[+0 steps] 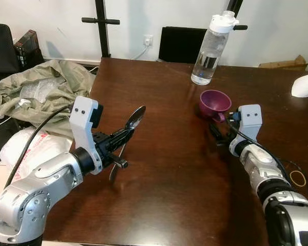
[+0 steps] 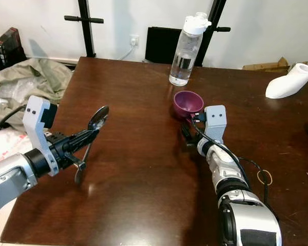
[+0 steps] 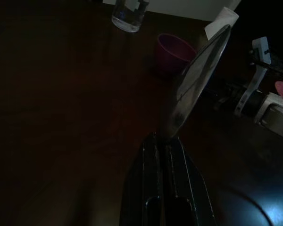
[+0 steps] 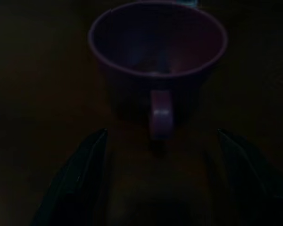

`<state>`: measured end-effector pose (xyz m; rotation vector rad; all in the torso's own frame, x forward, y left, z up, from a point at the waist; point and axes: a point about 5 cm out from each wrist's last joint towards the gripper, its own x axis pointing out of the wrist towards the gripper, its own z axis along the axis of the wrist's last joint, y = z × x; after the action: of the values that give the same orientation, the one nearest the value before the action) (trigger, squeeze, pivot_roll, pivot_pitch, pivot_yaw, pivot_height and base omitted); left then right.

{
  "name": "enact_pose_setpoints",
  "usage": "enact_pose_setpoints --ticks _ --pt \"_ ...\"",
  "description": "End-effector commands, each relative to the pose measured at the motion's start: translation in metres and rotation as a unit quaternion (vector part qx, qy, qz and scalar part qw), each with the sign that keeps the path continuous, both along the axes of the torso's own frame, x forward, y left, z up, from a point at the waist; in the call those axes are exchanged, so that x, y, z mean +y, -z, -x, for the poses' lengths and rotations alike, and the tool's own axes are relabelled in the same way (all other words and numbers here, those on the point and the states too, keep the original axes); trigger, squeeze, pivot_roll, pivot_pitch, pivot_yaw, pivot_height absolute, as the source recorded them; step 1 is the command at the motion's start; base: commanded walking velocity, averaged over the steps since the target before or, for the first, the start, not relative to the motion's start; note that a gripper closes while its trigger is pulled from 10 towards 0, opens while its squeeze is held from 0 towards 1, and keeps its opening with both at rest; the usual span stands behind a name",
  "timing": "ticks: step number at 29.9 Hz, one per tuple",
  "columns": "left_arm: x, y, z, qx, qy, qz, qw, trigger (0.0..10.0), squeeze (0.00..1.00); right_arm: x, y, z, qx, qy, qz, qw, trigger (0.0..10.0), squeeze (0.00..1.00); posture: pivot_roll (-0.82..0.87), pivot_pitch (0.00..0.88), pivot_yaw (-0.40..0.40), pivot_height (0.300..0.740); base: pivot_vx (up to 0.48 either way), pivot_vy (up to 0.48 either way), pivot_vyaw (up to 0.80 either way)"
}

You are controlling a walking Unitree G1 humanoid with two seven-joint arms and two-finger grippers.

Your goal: Setting the table

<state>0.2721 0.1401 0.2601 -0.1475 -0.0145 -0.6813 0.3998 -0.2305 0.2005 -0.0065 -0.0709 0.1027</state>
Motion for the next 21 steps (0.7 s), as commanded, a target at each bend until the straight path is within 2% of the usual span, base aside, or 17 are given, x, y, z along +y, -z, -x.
enact_pose_setpoints --ticks 1,12,13,14,21 --pt "0.0001 0.0013 0.0052 0.002 0.001 -0.001 1.0 10.0 0.0 -0.0052 0.0019 0.0007 0.011 0.008 -0.013 1.0 10.0 0.0 0.36 0.271 0.031 0.74 0.0 0.0 0.0" --pt "0.0017 0.0012 0.0075 0.004 -0.009 -0.001 1.0 10.0 0.0 -0.0023 -0.0054 -0.0022 0.003 0.005 -0.034 0.999 10.0 0.0 0.37 0.278 0.026 0.74 0.0 0.0 0.0" --pt "0.0016 0.0011 0.0075 0.004 -0.01 -0.001 1.0 10.0 0.0 -0.0023 -0.0053 -0.0022 0.004 0.005 -0.034 0.999 3.7 0.0 0.37 0.279 0.024 0.74 0.0 0.0 0.0" --pt "0.0018 0.0009 0.0076 0.005 -0.011 0.0 1.0 10.0 0.0 -0.0024 -0.005 -0.0022 0.005 0.005 -0.035 0.999 0.0 0.0 0.37 0.279 0.024 0.74 0.0 0.0 0.0" --pt "0.0017 0.0007 0.0073 0.006 -0.015 0.001 1.0 10.0 0.0 -0.0029 -0.0041 -0.0019 0.007 0.002 -0.04 0.999 0.0 0.0 0.37 0.279 0.022 0.74 0.0 0.0 0.0"
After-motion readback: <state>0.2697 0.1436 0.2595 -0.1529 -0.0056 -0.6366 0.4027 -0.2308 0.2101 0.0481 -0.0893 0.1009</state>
